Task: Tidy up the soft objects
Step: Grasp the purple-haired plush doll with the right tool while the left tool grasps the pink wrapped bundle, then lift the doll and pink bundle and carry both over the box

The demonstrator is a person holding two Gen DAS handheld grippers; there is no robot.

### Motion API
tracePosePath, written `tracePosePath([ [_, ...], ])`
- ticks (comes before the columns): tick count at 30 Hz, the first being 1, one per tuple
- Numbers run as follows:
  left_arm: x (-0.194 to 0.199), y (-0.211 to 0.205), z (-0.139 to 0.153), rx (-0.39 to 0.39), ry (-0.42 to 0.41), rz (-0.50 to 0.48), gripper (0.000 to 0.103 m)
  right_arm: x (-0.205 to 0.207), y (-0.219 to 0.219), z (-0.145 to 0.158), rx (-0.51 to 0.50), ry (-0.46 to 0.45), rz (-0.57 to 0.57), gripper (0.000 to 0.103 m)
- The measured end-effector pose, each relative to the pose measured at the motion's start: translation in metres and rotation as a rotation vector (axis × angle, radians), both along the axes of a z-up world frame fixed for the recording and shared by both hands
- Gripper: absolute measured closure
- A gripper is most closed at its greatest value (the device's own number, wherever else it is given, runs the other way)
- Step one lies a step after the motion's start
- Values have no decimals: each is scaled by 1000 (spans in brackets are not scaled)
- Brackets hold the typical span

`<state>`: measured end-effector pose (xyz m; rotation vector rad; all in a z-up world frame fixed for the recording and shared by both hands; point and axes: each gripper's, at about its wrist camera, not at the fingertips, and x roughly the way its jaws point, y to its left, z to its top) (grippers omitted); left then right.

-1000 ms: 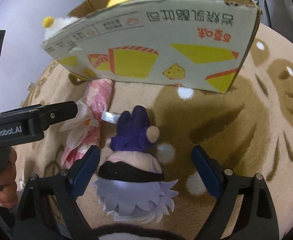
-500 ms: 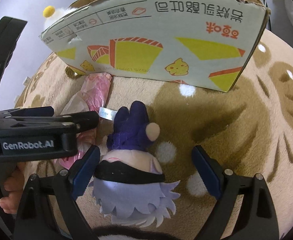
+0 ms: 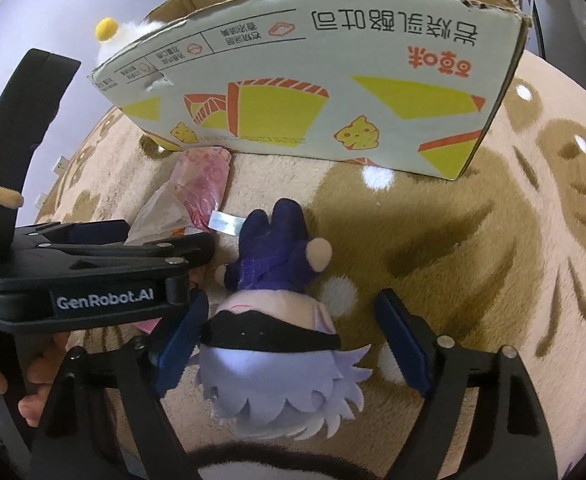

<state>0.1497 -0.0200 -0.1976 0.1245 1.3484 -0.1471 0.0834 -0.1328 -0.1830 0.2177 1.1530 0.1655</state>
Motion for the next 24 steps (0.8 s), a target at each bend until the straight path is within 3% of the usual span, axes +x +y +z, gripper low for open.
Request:
tracePosePath([
  [8,-14,-12,3,-7,-4,-14,25,0,16,-1,-26,-13,58,41],
  [10,-14,-12,5,-16,-3,-5,28,-1,23,1,-44,-28,78,41],
  [16,-21,-7,8,-28,-8,4,57,-4,38,4,-117,-59,132,44],
  [20,-25,4,10,-72,-7,64,58,-5,35,7,-110,-61,126,45],
  [24,-30,3,11,-48,-26,52,59,-6,27,11,-106,-71,93,45],
])
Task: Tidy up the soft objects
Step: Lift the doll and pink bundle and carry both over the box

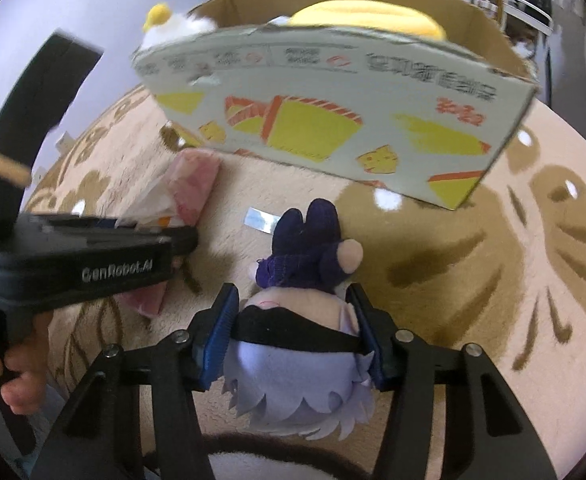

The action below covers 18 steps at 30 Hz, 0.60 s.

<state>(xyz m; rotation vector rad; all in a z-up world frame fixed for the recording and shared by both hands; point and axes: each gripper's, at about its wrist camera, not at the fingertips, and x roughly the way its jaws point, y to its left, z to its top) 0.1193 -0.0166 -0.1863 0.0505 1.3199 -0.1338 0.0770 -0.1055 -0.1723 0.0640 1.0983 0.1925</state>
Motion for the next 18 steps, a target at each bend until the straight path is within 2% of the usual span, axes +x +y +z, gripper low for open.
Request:
tracePosePath([
  [5,-9,1,9,41,-44,9,59,-1,-16,7,43,-21,-59,45],
  [13,-13,17,34,7,-93,56,59,-10,-31,25,94,-73,-76,45],
  [18,-15,25,57,22,-172,64,59,-15,-33,35,90,-102,-88,45],
])
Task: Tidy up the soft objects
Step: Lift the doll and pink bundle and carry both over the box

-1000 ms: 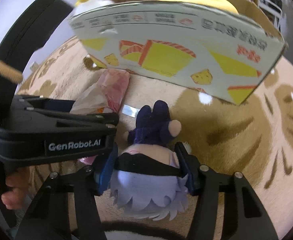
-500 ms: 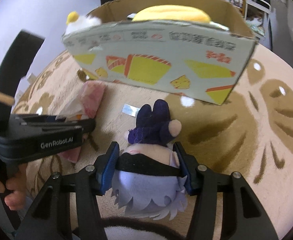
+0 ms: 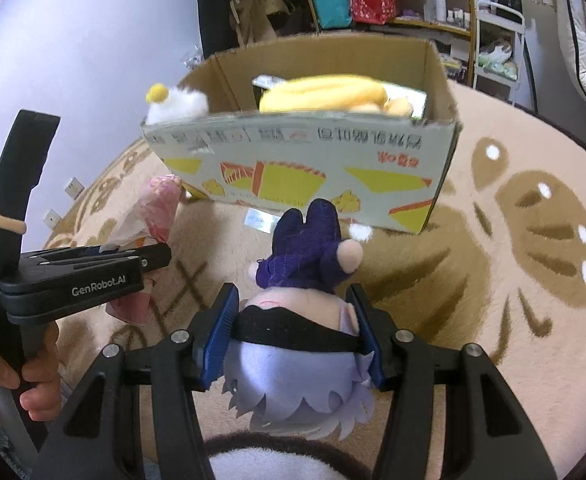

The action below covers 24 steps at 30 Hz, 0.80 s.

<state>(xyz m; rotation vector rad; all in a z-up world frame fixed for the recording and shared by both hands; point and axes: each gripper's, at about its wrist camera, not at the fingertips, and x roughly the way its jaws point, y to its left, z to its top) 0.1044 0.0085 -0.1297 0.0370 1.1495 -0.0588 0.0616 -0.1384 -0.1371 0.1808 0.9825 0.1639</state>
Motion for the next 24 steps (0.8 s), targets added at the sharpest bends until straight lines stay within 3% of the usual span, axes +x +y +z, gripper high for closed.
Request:
tracePosePath([
  [6,-7,6,40,-4,-131,20,59,-13,-13,21,29,-60,-27,45],
  [11,-16,3,66,63,-233,-17,59,-19,-22,39,50,-117,-47,45],
  [24,0,-2,132,63,-358,-76,59,-6,-48,80,90,-241,-125,45],
])
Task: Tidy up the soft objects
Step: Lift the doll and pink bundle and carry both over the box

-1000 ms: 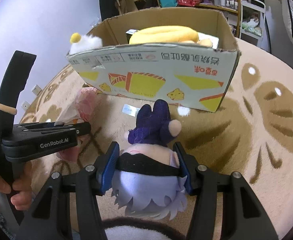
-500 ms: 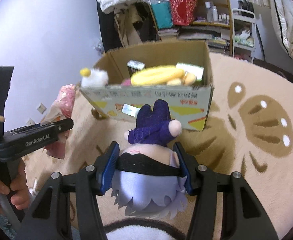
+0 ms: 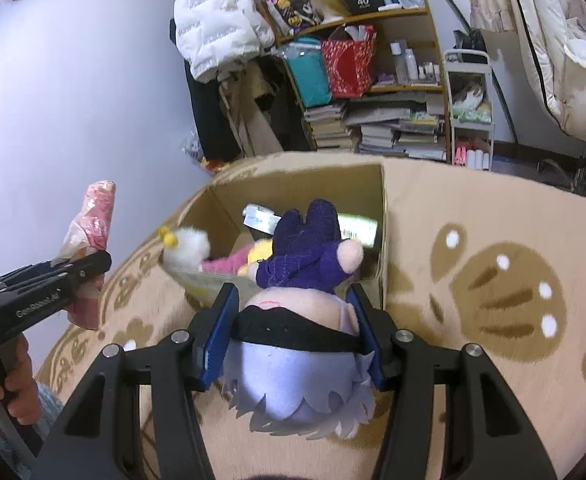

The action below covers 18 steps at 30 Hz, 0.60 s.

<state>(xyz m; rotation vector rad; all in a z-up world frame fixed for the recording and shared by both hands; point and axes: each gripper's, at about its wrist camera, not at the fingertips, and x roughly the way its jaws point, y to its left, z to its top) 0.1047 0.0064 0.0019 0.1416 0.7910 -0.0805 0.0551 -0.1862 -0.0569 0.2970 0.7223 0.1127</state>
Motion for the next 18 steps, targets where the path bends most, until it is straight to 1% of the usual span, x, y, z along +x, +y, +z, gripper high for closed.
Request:
tracePosePath([
  [4,6,-1,19,-28,-26,-23,59,6,-6,13,6,-32,-13,45],
  [8,16,-5,32,-32,-43,-36,59,13,-11,21,11,-55,-16,45],
  [12,28,-10,38,-33,-51,-51,59,28,-18,27,47,-66,-16,45],
  [18,55,-19,37,-44,-42,-59,59,53,-22,41,14,-92,-6,45],
])
